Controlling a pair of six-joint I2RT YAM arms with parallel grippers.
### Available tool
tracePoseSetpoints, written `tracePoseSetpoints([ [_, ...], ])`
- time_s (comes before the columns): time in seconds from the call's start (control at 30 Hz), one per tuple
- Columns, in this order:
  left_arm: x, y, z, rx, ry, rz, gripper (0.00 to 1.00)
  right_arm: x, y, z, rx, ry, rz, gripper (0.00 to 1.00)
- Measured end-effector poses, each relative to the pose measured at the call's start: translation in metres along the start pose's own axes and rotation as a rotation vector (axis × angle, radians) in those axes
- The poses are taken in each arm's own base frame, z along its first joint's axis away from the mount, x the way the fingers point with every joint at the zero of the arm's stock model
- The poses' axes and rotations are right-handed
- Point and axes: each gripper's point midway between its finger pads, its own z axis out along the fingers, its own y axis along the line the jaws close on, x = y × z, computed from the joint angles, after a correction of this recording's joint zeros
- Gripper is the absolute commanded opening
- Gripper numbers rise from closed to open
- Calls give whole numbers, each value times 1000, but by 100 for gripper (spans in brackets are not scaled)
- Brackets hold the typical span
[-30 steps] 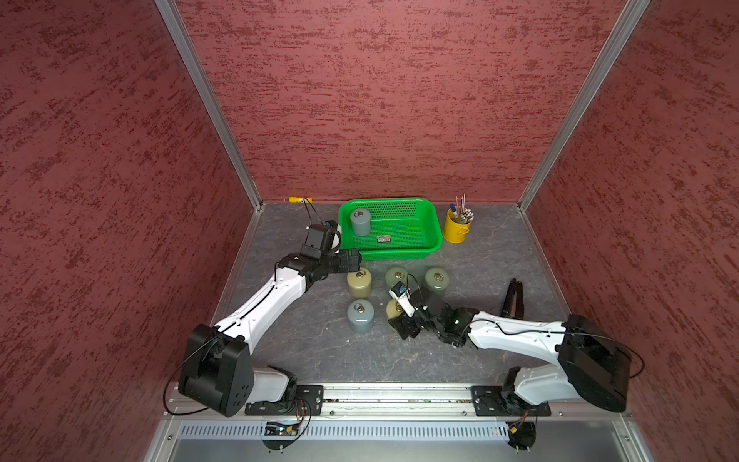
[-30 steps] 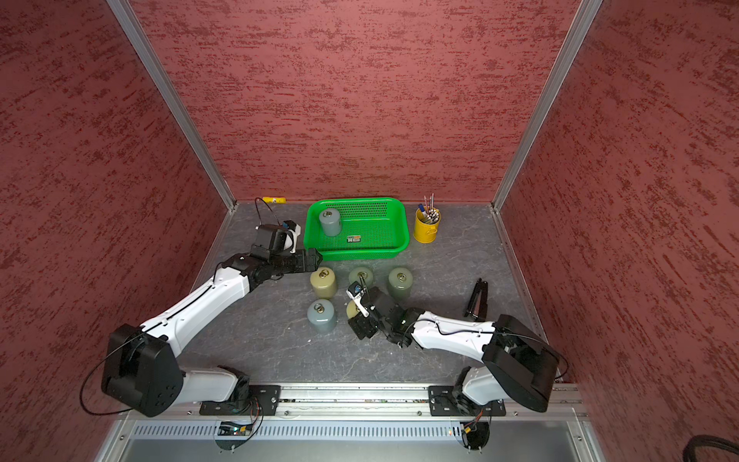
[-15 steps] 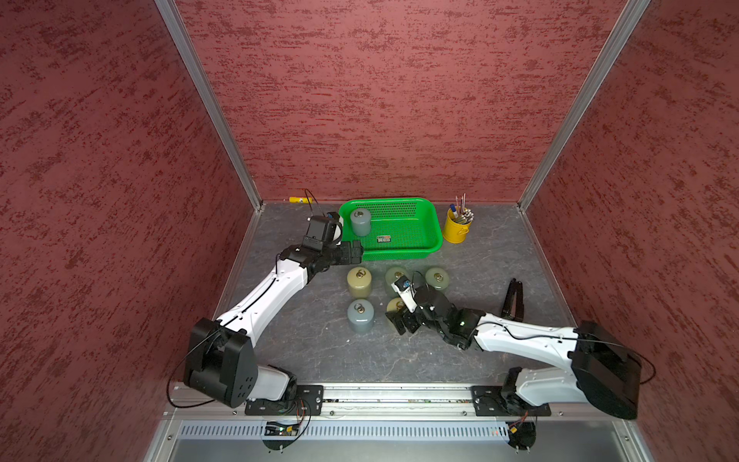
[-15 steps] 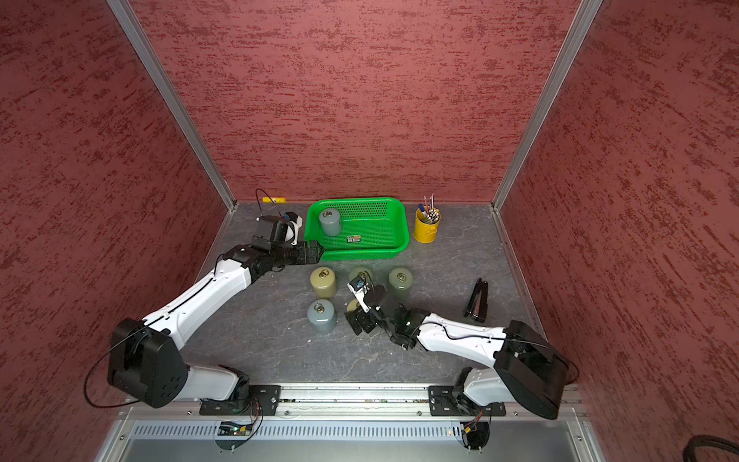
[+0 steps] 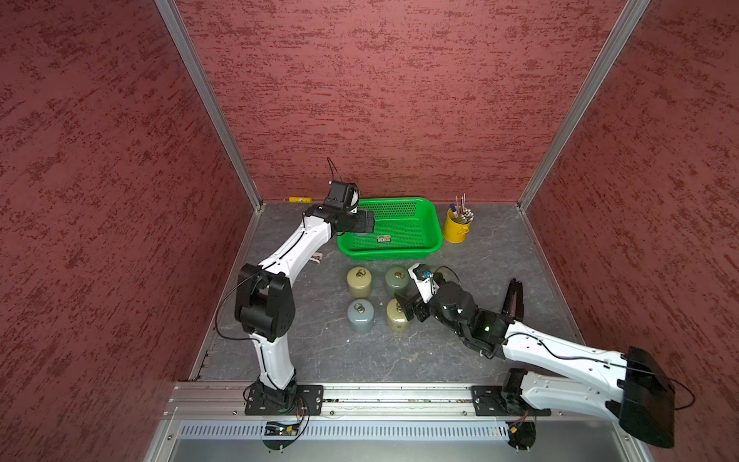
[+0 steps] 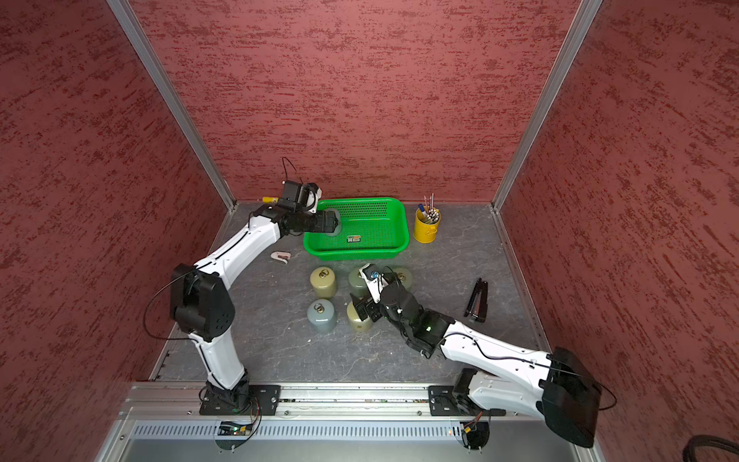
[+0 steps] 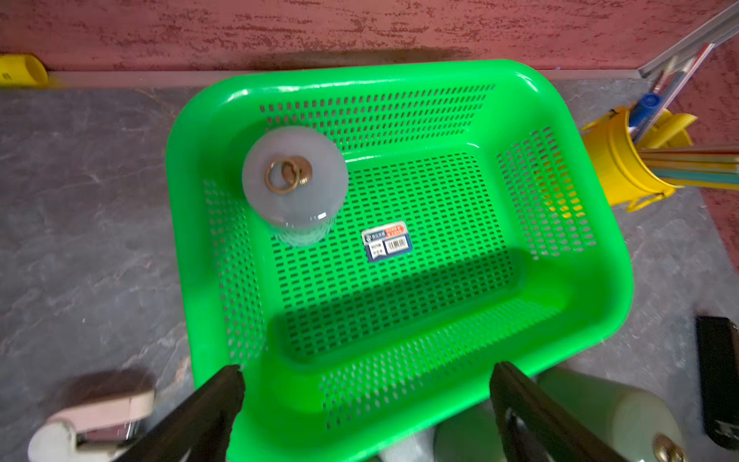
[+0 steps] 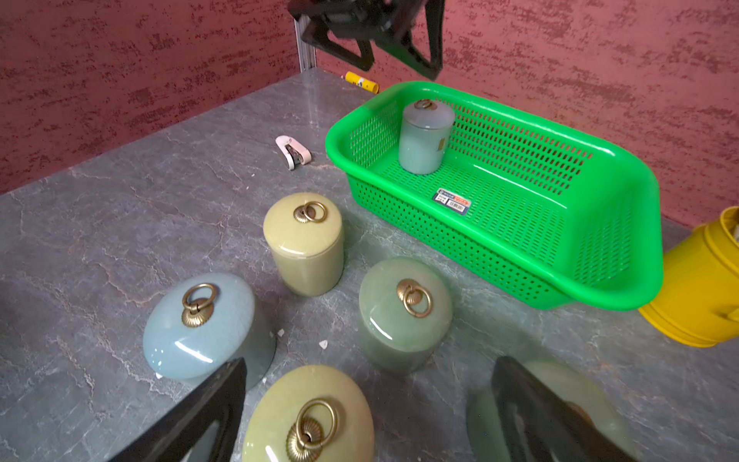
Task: Take the tea canister out of the basket
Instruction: Place the tea canister at the center of the board, then pick up the tea canister from the basket.
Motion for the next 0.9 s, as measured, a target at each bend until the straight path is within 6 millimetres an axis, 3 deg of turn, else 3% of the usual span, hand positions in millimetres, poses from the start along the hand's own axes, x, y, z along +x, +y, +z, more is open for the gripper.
tracePoseSetpoints([
  [0.17, -8, 13, 31, -49, 46, 35, 100, -1, 0, 3, 4, 6, 3, 99],
  [0.6, -36, 27, 78, -87, 35, 104, 100, 12, 1, 10, 12, 64, 2, 99],
  [0.9, -23, 38, 109, -99, 87, 117, 100, 10, 2, 13, 13, 68, 16, 99],
])
